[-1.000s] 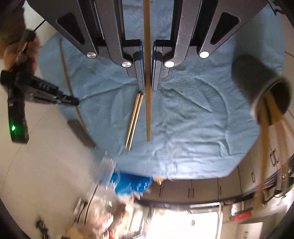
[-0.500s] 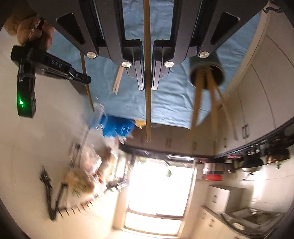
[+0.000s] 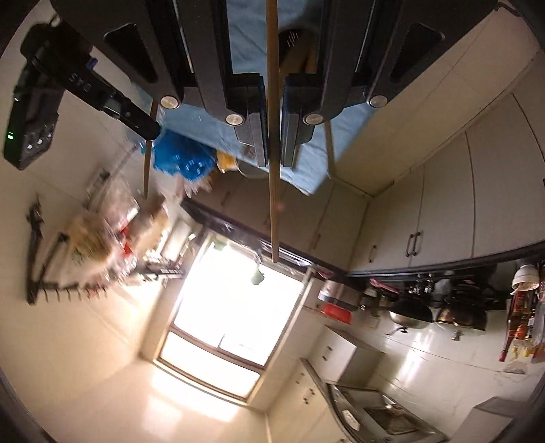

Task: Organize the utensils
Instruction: 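Carry the chopstick upright to the grey cup with the left gripper, then open the left gripper to drop the chopstick into the cup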

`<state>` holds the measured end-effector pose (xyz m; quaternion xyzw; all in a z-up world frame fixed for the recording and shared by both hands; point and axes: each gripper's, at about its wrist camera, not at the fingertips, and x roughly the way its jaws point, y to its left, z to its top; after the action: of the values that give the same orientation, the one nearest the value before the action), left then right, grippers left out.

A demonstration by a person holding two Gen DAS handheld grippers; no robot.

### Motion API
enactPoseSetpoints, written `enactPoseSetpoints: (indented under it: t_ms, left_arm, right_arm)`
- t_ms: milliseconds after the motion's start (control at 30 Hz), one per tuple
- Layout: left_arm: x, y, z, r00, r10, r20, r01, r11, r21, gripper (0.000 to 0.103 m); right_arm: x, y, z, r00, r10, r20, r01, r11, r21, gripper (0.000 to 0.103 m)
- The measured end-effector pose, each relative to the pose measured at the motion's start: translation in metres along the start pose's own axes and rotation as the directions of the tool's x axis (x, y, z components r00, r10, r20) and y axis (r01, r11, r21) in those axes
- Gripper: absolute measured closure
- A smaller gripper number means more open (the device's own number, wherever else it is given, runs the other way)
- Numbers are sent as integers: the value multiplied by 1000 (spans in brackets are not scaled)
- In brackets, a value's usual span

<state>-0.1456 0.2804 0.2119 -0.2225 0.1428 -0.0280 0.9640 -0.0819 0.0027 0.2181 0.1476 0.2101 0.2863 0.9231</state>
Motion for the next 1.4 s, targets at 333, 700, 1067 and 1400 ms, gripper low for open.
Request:
enactPoseSetpoints:
  t_ms: [333, 700, 1067, 1400]
  left_arm:
    - [71, 22, 21, 997, 30, 74, -30, 1000, -9, 97]
    - [92, 21, -10, 997, 70, 40, -73, 995, 71, 97]
    - [74, 16, -10, 992, 119, 37, -122, 990, 72, 95]
    - [7, -17, -24, 992, 116, 55, -120, 990, 75, 63]
  right_arm:
    - [69, 48, 6, 988, -3, 157, 17, 996, -90, 95]
    - [104, 23, -18, 996, -36, 76, 40, 998, -52, 95]
    - [82, 25, -16, 994, -50, 102, 59, 995, -84, 73]
    - [11, -35, -14, 974, -187, 124, 191, 981, -20, 40]
